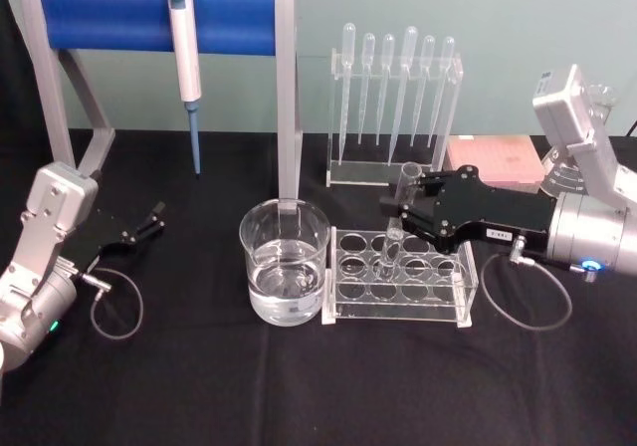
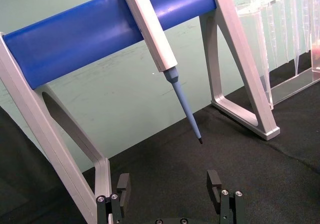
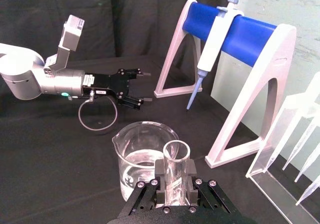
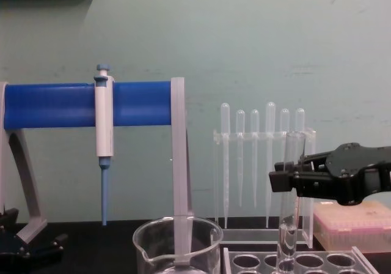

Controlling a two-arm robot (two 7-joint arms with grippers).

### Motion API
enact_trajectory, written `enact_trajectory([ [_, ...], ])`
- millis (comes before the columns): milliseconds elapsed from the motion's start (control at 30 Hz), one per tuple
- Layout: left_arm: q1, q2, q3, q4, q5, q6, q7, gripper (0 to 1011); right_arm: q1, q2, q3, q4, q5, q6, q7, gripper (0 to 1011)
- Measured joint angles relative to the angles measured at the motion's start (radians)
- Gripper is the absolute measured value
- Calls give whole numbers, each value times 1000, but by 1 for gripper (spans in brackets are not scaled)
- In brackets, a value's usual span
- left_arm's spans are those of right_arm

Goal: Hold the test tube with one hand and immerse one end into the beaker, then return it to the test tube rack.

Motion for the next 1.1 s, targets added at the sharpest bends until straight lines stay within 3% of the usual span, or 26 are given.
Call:
enact_trajectory([
  [1100, 0, 0, 0, 0, 0, 0, 0, 1000, -25, -46, 1, 60, -30, -15, 3, 239],
])
